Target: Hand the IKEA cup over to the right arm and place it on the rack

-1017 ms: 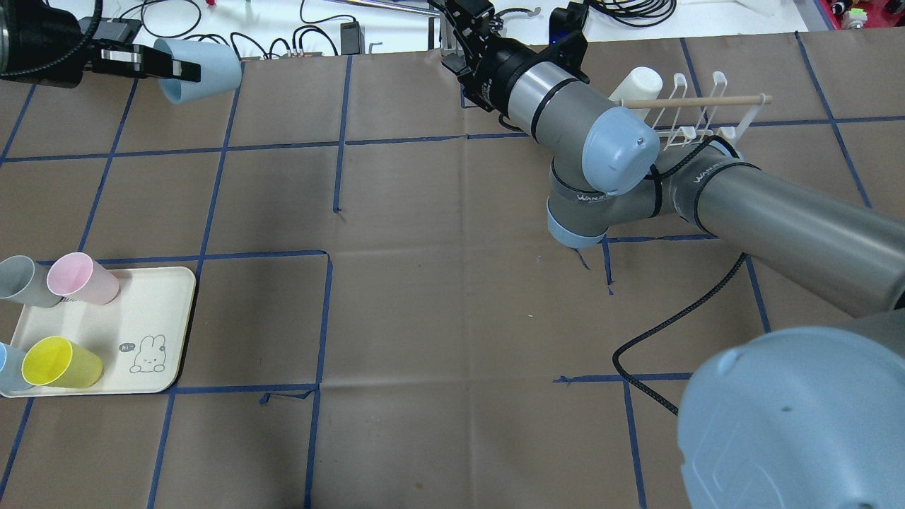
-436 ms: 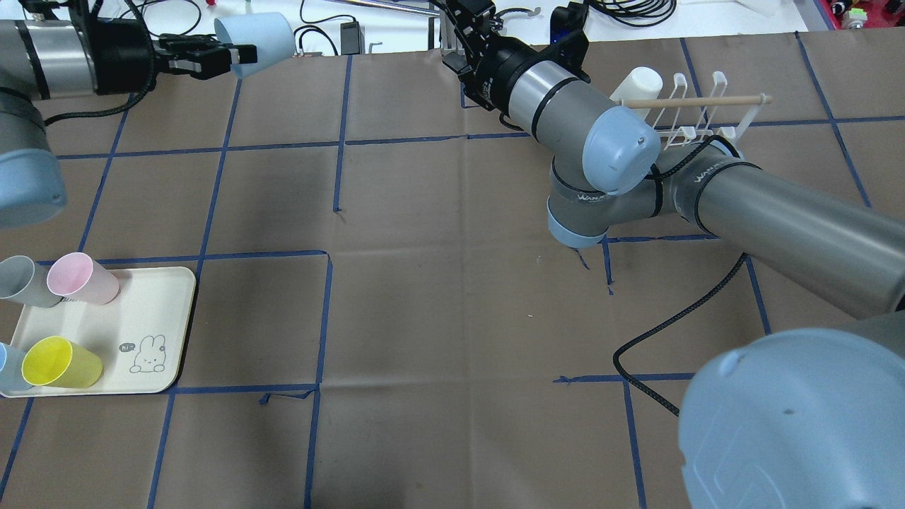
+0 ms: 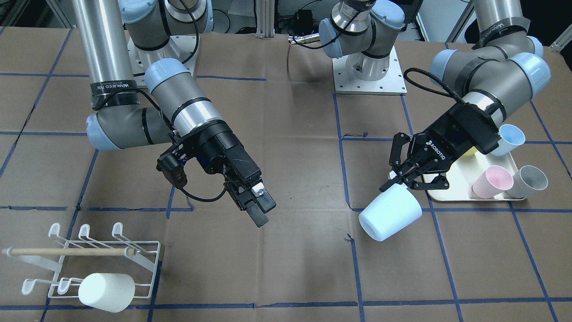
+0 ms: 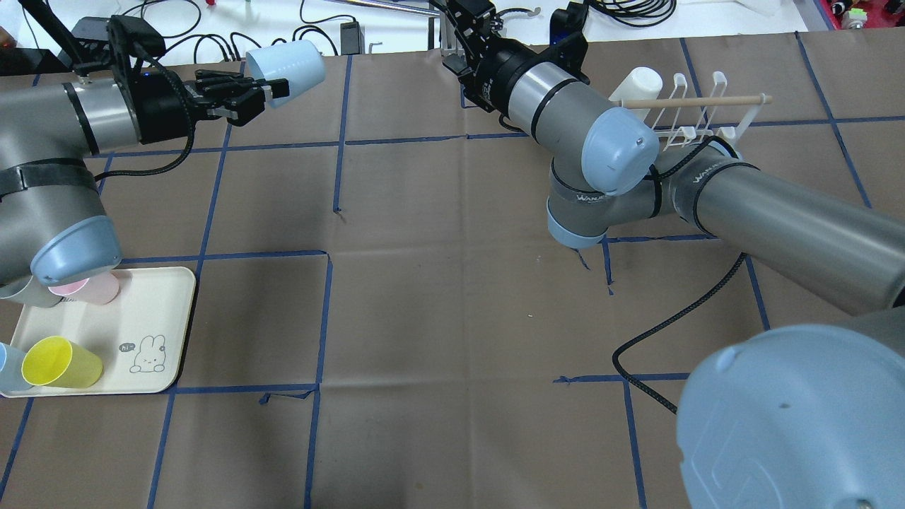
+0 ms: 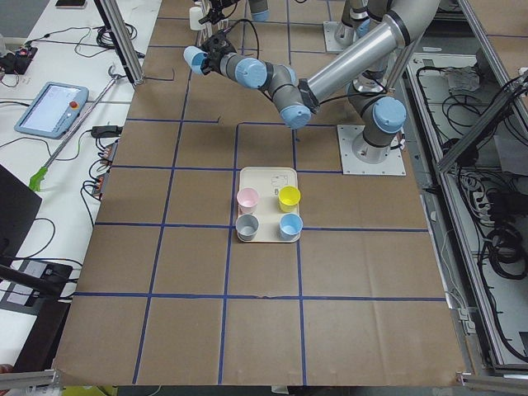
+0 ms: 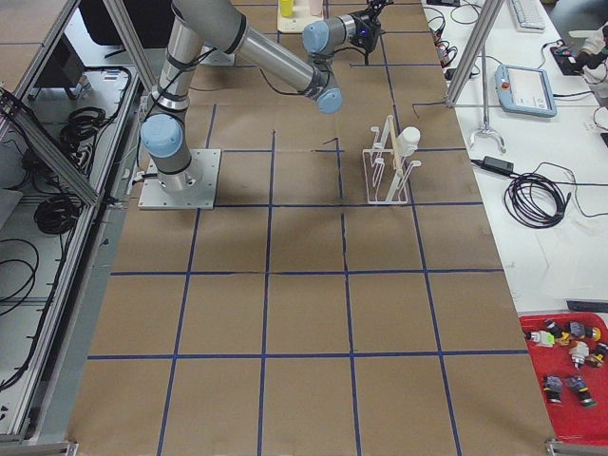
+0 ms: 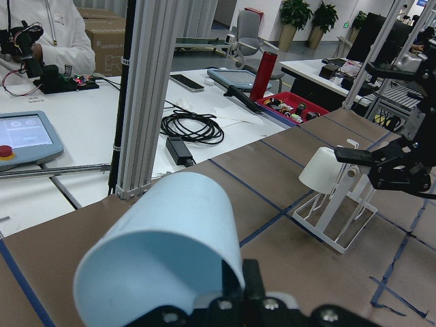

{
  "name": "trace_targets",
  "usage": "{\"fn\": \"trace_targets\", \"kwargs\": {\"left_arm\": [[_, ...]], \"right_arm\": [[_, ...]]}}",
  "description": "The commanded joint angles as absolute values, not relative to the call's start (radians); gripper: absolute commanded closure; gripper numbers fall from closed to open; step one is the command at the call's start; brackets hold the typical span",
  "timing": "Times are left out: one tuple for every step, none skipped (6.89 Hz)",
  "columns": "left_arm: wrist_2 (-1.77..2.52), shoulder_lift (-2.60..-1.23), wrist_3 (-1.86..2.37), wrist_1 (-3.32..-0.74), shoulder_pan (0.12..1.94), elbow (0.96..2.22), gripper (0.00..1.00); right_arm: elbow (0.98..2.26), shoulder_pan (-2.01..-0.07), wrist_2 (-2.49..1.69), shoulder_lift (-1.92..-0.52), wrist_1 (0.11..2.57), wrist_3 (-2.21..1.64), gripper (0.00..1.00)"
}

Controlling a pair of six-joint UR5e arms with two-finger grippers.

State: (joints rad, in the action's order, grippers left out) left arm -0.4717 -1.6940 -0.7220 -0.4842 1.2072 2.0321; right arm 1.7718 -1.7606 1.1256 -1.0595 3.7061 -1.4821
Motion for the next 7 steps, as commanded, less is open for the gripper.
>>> {"fn": "trace_targets", "kwargs": {"left_arm": [[-0.486, -1.608, -0.585, -0.412, 1.227, 2.124, 0.99], [-0.482, -1.632, -0.594, -0.381, 1.229, 2.123, 0.99], [-0.473, -1.640, -0.600, -0.380, 1.248, 2.109, 0.99], [-0.469, -1.678, -0.606, -0.391, 1.297, 2.053, 0.99], [-0.469, -1.750, -0.597, -0.393, 1.378, 1.963, 0.99], [-0.477, -1.781, -0.595, -0.393, 1.431, 1.933, 0.99], [-0.482, -1.776, -0.595, -0.393, 1.460, 1.939, 0.99]], "right_arm": [[1.773, -1.759, 1.129, -1.058, 3.706, -1.482, 0.00], [1.772, -1.759, 1.126, -1.055, 3.706, -1.483, 0.00], [1.770, -1.759, 1.120, -1.055, 3.708, -1.483, 0.00], [1.770, -1.759, 1.115, -1.051, 3.708, -1.485, 0.00], [1.770, -1.759, 1.115, -1.043, 3.709, -1.485, 0.00], [1.772, -1.759, 1.115, -1.043, 3.708, -1.499, 0.00], [1.779, -1.758, 1.115, -1.043, 3.706, -1.517, 0.00]]}}
